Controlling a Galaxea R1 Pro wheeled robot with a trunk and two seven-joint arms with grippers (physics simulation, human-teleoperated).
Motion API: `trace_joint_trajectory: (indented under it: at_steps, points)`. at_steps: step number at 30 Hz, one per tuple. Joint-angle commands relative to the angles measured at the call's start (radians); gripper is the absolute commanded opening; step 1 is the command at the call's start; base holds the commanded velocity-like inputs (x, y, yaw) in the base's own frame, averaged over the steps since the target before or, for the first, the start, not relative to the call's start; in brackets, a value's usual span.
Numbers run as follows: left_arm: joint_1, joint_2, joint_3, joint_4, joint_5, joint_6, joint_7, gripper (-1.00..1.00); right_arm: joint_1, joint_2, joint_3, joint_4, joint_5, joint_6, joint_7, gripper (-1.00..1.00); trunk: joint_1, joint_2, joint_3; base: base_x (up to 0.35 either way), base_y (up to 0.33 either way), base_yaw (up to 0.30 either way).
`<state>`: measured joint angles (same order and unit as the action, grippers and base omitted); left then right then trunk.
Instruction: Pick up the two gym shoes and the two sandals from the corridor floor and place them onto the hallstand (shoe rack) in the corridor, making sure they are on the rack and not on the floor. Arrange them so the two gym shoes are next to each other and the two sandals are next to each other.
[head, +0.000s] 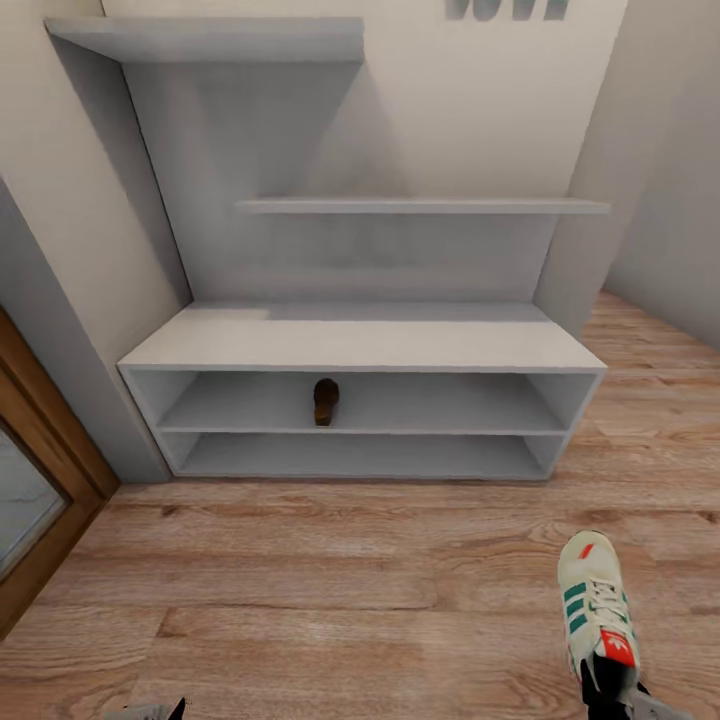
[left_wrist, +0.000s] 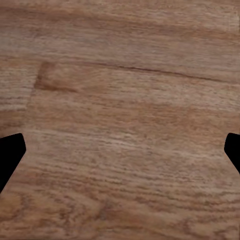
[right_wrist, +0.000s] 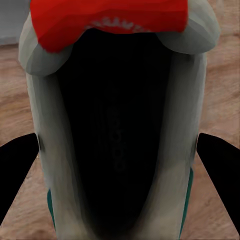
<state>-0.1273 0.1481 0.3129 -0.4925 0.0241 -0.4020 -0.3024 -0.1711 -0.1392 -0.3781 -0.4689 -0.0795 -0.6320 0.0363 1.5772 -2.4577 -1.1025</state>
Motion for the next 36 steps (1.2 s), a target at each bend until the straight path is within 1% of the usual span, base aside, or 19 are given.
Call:
trace_joint_trajectory:
  at_steps: [1,3,4,5,6,7,9,11,12,13,15,18,19,20,21,26,27,30,36]
  points:
    - [-0.001,0.000,0.011,0.001,0.004,-0.001,-0.010,1.00,-0.001,0.006,0.011,0.001,-0.012,0.006,0.003,-1.00,0.000,0.000,-0.001,0.000,0.000,0.000]
    - [-0.001,0.001,0.022,0.000,0.006,0.000,-0.009,1.00,-0.001,0.025,0.059,-0.001,0.005,0.053,0.001,-1.00,0.000,0.000,-0.001,0.000,0.000,0.000]
    - [-0.001,0.002,0.028,-0.001,0.006,0.001,-0.009,1.00,-0.001,0.037,0.091,-0.009,0.014,0.115,-0.001,-1.00,0.000,0.000,-0.001,0.000,0.000,0.000]
    - [-0.001,0.002,0.030,-0.001,0.007,0.001,-0.009,1.00,-0.002,0.042,0.104,-0.016,0.018,0.152,-0.002,-1.00,0.000,0.000,-0.001,0.000,0.000,0.000]
    - [-0.001,0.003,0.033,-0.001,0.007,0.002,-0.009,1.00,-0.005,0.051,0.124,-0.032,0.023,0.228,-0.003,-1.00,0.000,0.000,-0.001,0.000,0.000,0.000]
    - [-0.002,0.003,0.036,-0.001,0.006,0.002,-0.009,1.00,-0.016,0.064,0.141,-0.063,0.027,0.342,-0.004,-1.00,0.000,0.000,-0.001,0.000,0.000,0.000]
    - [-0.002,0.003,0.037,-0.001,0.006,0.002,-0.009,1.00,-0.029,0.074,0.148,-0.089,0.030,0.421,-0.004,-1.00,0.000,0.000,-0.001,0.000,0.000,0.000]
    - [-0.002,0.002,0.038,-0.001,0.006,0.002,-0.010,1.00,-0.062,0.103,0.156,-0.151,0.042,0.573,-0.013,-1.00,0.000,0.000,-0.001,0.000,0.000,0.000]
    - [-0.002,0.002,0.038,-0.001,0.006,0.003,-0.010,1.00,-0.071,0.112,0.157,-0.167,0.047,0.609,-0.021,-1.00,0.000,0.000,-0.001,0.000,0.000,0.000]
    - [-0.002,0.002,0.038,-0.001,0.005,0.002,-0.010,1.00,-0.100,0.138,0.160,-0.215,0.065,0.705,-0.059,-1.00,0.000,0.000,-0.001,0.000,0.000,0.000]
    - [-0.002,0.002,0.038,-0.001,0.005,0.002,-0.010,1.00,-0.143,0.181,0.162,-0.266,0.090,0.810,-0.135,-1.00,0.000,0.000,-0.001,0.000,0.000,0.000]
    - [-0.002,0.003,0.038,-0.001,0.005,0.002,-0.010,1.00,-0.198,0.232,0.175,-0.291,0.110,0.881,-0.205,-1.00,0.000,0.000,-0.001,0.000,0.000,0.000]
    - [-0.002,0.002,0.038,-0.001,0.005,0.002,-0.011,1.00,-0.244,0.260,0.202,-0.298,0.120,0.919,-0.241,-1.00,0.000,0.000,-0.001,0.000,0.000,0.000]
    - [-0.002,0.002,0.038,-0.001,0.005,0.001,-0.011,1.00,-0.260,0.267,0.214,-0.299,0.123,0.930,-0.250,-1.00,0.000,0.000,-0.001,0.000,0.000,0.000]
    - [-0.002,0.002,0.037,-0.001,0.006,-0.001,-0.011,1.00,-0.388,0.309,0.326,-0.306,0.128,1.070,-0.296,-1.00,0.000,0.000,-0.001,0.000,0.000,0.000]
    - [-0.002,0.002,0.037,-0.001,0.007,0.000,-0.011,1.00,-0.464,0.314,0.344,-0.313,0.128,1.149,-0.322,-1.00,0.000,0.000,-0.001,0.000,0.000,0.000]
    - [-0.002,0.002,0.037,0.000,0.007,-0.001,-0.012,1.00,-0.504,0.314,0.345,-0.332,0.127,1.207,-0.391,-1.00,0.000,0.000,-0.001,0.000,0.000,0.000]
    - [-0.002,0.002,0.037,0.003,0.007,-0.001,-0.012,1.00,-0.520,0.314,0.346,-0.362,0.127,1.226,-0.415,-1.00,0.000,0.000,-0.001,0.000,0.000,0.000]
    - [-0.002,0.002,0.036,0.004,0.007,-0.001,-0.012,1.00,-0.525,0.314,0.348,-0.381,0.127,1.228,-0.419,-1.00,0.000,0.000,-0.001,0.000,0.000,0.000]
